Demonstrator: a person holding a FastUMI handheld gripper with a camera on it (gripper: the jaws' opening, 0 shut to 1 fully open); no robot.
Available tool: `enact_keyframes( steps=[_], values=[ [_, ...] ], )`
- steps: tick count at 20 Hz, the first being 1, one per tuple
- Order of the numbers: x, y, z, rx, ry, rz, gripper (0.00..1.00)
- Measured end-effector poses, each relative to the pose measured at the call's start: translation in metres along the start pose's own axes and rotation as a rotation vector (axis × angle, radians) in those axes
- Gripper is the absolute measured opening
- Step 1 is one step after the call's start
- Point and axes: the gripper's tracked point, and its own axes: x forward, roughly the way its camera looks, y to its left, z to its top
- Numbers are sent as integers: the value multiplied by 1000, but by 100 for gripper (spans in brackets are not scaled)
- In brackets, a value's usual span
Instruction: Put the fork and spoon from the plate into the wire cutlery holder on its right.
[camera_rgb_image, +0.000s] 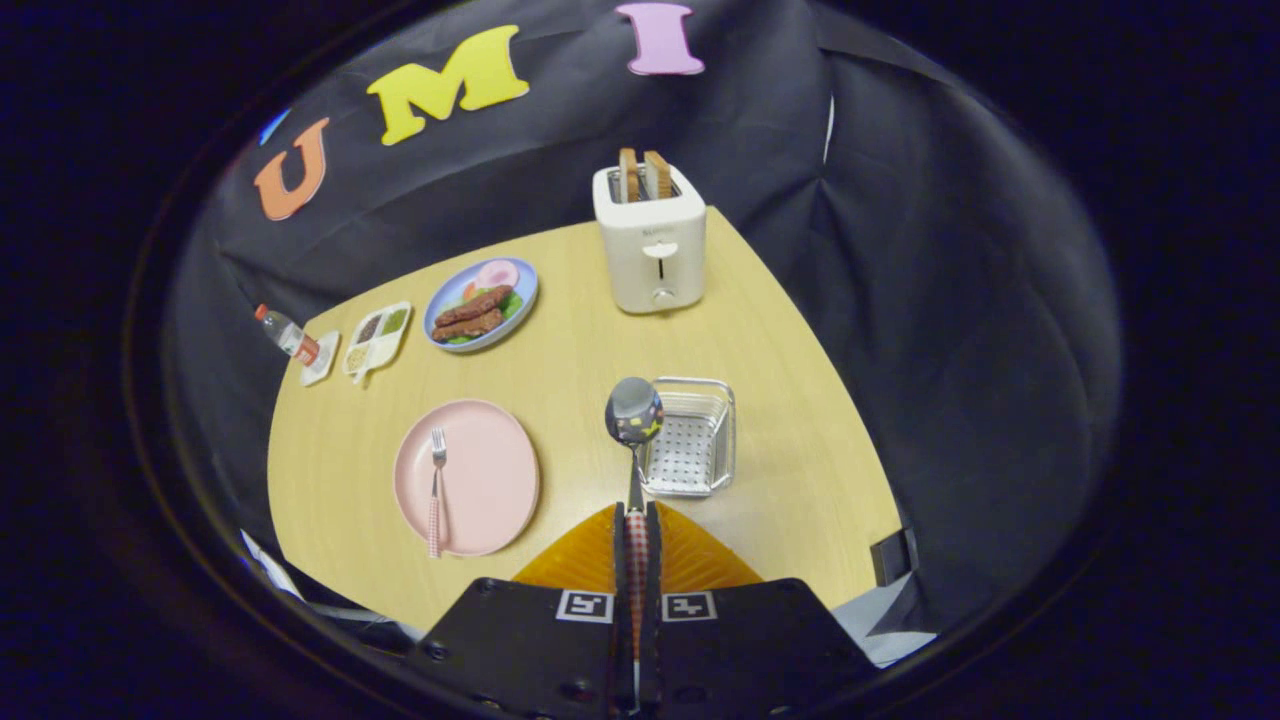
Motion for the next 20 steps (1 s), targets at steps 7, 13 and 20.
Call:
enact_keyframes(
  steps=[7, 13, 20],
  values=[
    [17, -28, 2, 64, 191, -38, 3],
    [39, -30, 9, 68, 337, -49, 3],
    [69, -27, 16, 70, 434, -26, 6]
  ],
)
